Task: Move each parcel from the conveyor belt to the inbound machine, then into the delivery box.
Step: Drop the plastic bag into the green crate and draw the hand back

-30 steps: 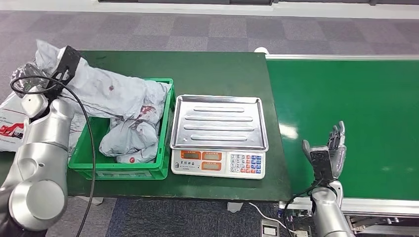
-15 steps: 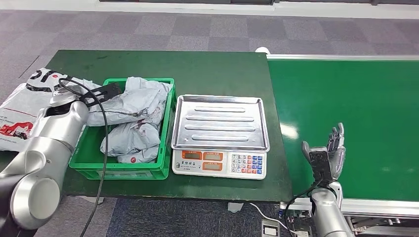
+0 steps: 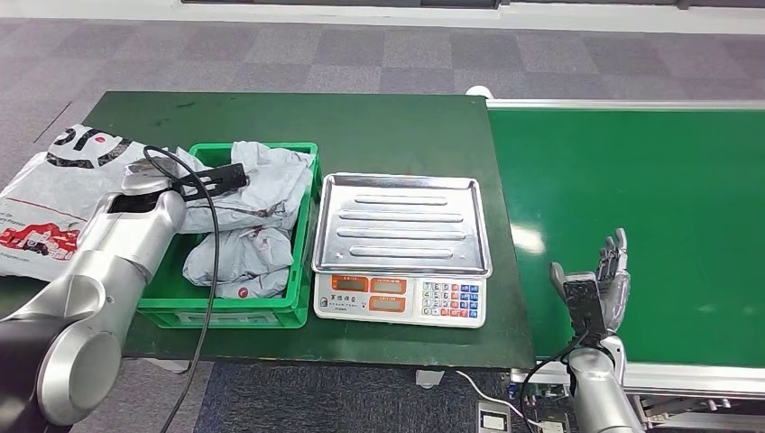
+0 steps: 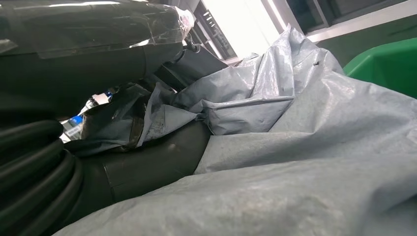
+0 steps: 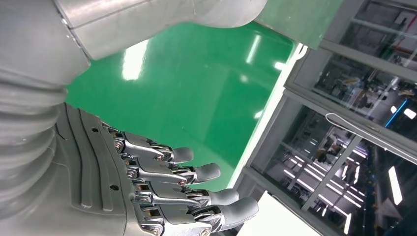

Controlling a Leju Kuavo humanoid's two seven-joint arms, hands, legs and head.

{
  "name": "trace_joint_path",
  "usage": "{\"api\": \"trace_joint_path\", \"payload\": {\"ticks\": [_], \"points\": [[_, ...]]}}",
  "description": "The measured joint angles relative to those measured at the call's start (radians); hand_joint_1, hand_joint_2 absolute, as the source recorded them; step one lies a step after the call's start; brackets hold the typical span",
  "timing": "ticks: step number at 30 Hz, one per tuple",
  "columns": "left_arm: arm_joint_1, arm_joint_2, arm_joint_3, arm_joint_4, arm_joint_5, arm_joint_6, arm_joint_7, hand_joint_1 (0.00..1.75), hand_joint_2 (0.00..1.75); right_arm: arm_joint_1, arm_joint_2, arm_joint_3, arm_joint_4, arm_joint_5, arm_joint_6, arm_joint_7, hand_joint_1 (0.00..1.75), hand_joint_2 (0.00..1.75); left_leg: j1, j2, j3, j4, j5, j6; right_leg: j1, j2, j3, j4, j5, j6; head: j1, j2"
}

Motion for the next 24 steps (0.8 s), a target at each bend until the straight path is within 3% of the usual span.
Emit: {"api": "trace_joint_path", "payload": {"ticks": [6,12,13,16,17,19,22,24], "points": [[0.000,-0.003,-0.009,0.002,0.000,-0.011,-0.012,1.75,1.75,0.001,0.000,0.000,0.000,0.000,0.000,0.000,0.00,1.75,0.000,0.000,0.000,0.000,0.000,0.000,0.000,0.000,0.000,0.000,0.000,0.000,0.000,0.000],[0.012,-0.042,-0.077,0.004,0.003,-0.023,-0.186,1.75,1.75,0.022,-0.005,0.000,-0.015,-0.011,-0.010,0.000,0.00,1.75,0.000,-0.006,0.000,0.001,0.000,0.000,0.000,-0.006,0.002,0.000,-0.001,0.002,0.000,0.000],[0.016,-0.056,-0.086,0.004,0.006,-0.019,-0.230,1.40,1.75,0.027,-0.006,0.000,-0.019,-0.011,-0.010,0.000,0.00,1.75,0.000,-0.008,0.000,0.001,0.000,0.000,-0.001,-0.007,0.002,0.000,-0.002,0.003,0.000,0.000],[0.025,-0.105,-0.109,0.001,0.019,-0.018,-0.350,0.09,0.44,0.039,-0.008,-0.004,-0.032,-0.009,-0.009,0.000,0.00,1.75,-0.002,-0.010,-0.001,0.001,0.000,0.001,-0.002,-0.010,0.003,0.000,-0.002,0.004,0.000,0.000],[0.029,-0.120,-0.118,-0.003,0.019,-0.010,-0.369,0.00,0.00,0.043,-0.008,-0.006,-0.036,-0.005,-0.007,0.000,0.00,1.75,-0.002,-0.010,-0.001,0.001,-0.001,0.002,-0.002,-0.010,0.004,0.000,-0.003,0.004,0.000,0.000],[0.039,-0.135,-0.136,-0.015,0.019,0.064,-0.318,0.00,0.00,0.051,-0.008,-0.012,-0.045,0.010,0.004,0.000,0.00,1.75,-0.003,-0.011,-0.001,0.001,-0.001,0.002,-0.003,-0.011,0.005,0.000,-0.003,0.004,0.000,0.000],[0.048,-0.125,-0.146,-0.028,0.038,0.252,-0.117,0.00,0.00,0.063,-0.006,-0.015,-0.063,0.043,0.023,0.001,0.00,1.75,-0.003,-0.008,0.000,0.001,-0.002,0.003,-0.003,-0.008,0.004,0.000,-0.003,0.004,0.000,0.000],[0.048,-0.110,-0.146,-0.030,0.046,0.303,-0.072,0.00,0.00,0.072,-0.004,-0.016,-0.071,0.053,0.027,0.002,0.00,1.75,-0.003,-0.005,0.001,0.001,-0.002,0.003,-0.002,-0.005,0.003,0.000,-0.003,0.004,0.000,0.000]]}}
